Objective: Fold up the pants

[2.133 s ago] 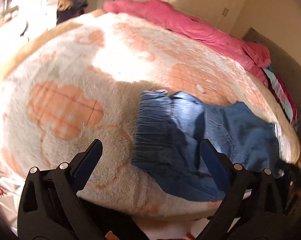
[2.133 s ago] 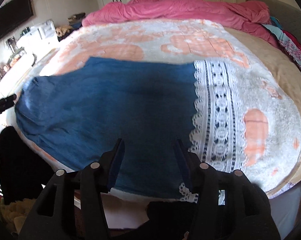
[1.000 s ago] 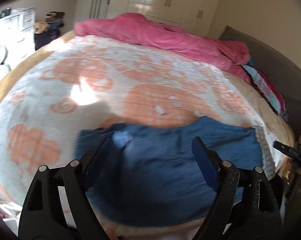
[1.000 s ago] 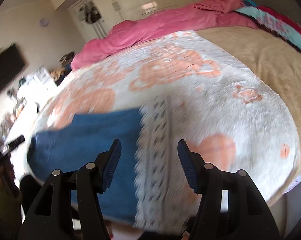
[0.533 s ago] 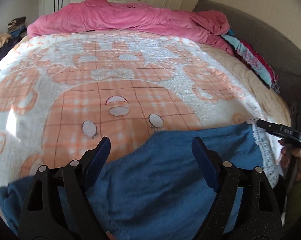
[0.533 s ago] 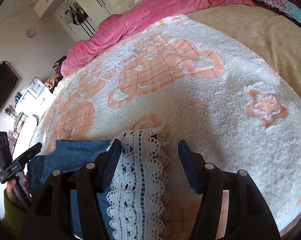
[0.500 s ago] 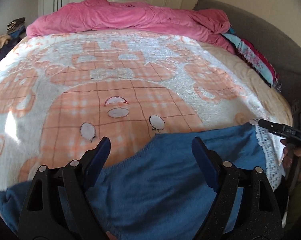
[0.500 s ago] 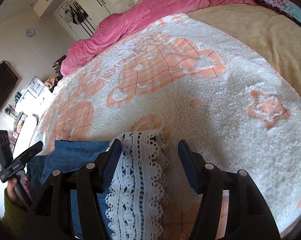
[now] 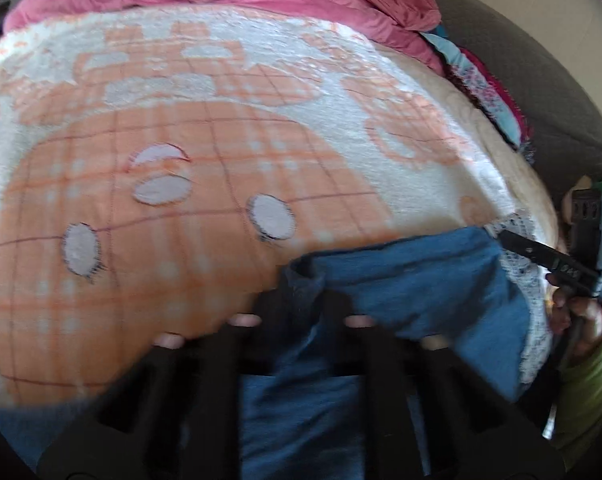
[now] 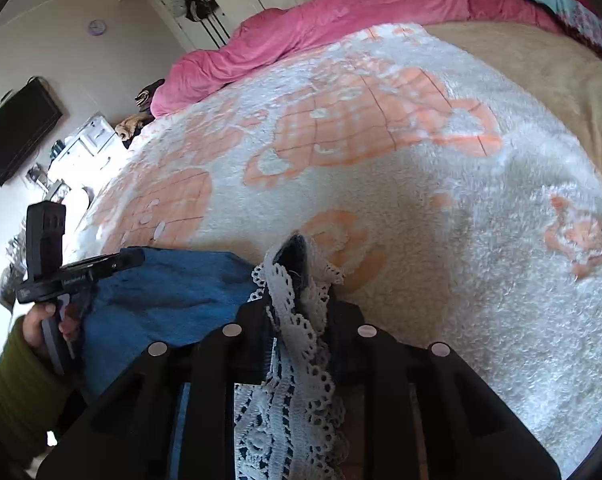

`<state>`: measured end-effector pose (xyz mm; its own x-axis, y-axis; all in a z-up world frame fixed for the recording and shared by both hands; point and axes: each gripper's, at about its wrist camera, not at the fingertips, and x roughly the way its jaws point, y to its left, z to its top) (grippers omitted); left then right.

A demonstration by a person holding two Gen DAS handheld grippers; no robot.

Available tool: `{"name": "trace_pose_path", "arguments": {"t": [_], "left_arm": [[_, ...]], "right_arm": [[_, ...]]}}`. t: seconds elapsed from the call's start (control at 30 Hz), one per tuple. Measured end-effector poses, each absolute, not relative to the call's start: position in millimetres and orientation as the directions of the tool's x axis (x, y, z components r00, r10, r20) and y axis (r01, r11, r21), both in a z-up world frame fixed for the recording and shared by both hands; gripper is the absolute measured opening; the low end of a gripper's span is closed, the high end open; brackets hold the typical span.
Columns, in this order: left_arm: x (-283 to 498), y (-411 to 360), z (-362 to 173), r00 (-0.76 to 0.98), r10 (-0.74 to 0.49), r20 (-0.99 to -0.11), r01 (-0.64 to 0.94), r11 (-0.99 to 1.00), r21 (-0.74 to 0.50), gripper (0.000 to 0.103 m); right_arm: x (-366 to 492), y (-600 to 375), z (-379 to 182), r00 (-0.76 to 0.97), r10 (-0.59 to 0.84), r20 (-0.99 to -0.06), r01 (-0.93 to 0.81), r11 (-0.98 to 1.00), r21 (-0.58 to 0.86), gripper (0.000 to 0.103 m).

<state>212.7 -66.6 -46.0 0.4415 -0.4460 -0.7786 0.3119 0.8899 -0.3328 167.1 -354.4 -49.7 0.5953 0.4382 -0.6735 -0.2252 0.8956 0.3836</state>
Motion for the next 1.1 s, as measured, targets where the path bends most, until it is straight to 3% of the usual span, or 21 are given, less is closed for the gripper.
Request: {"name": "trace_pose_path", "arguments": {"t": [0.27,0.4,0.57,0.7,0.73,0.87,0.97,1.1], "left_arm": [[220.8,-65.9,-20.0,0.541,-0.398,-0.741,0.285,0.916,-0.283,0.001],[235.5,-68.8,-22.5,0.572,-0.329,-0.751,0.245,0.943,-0.226,0.001],[242.7,-74.3,-50.8,0.558,-0.256,-0.789,0.221,0.963,-0.156,0.005],[243.5,-65.3,-55.7,0.562,-0.286,-0.776,0.208,0.957,-0.201,0.008],[243.1,-63.3,-55.2,0.562,-0.295,-0.773,0.208,0.955,-0.213,0.009],[229.3,-55.4,-41.6,0.592,-0.276,-0.757,0.183,0.961,-0.207,0.044],[200.7,-47.2,-25.1,0.627,-0.273,-0.729,0.187,0.962,-0.198,0.048],[146.6,-26.2,-17.4,0.662,-0.267,-0.700,0.160,0.963,-0.216,0.056]], "right_arm": [[184.4,-345.2,-0.1,0.670,0.417,-0.614,-0.300,0.909,0.291,0.018],[218.6,-331.4,-2.1,0.645,0.365,-0.672,-0.307,0.928,0.209,0.018],[253.1,-318.5,-50.5,0.546,0.258,-0.797,-0.272,0.954,0.123,0.022],[254.3,-326.4,-60.3,0.554,0.278,-0.785,-0.245,0.955,0.165,0.024],[253.7,-327.2,-59.6,0.557,0.276,-0.784,-0.242,0.956,0.164,0.032],[236.1,-329.2,-40.6,0.623,0.189,-0.760,-0.187,0.978,0.090,0.053],[198.5,-343.0,-17.1,0.692,0.227,-0.685,-0.185,0.973,0.137,0.061],[150.9,-371.3,-13.6,0.708,0.284,-0.646,-0.141,0.954,0.265,0.062]]}}
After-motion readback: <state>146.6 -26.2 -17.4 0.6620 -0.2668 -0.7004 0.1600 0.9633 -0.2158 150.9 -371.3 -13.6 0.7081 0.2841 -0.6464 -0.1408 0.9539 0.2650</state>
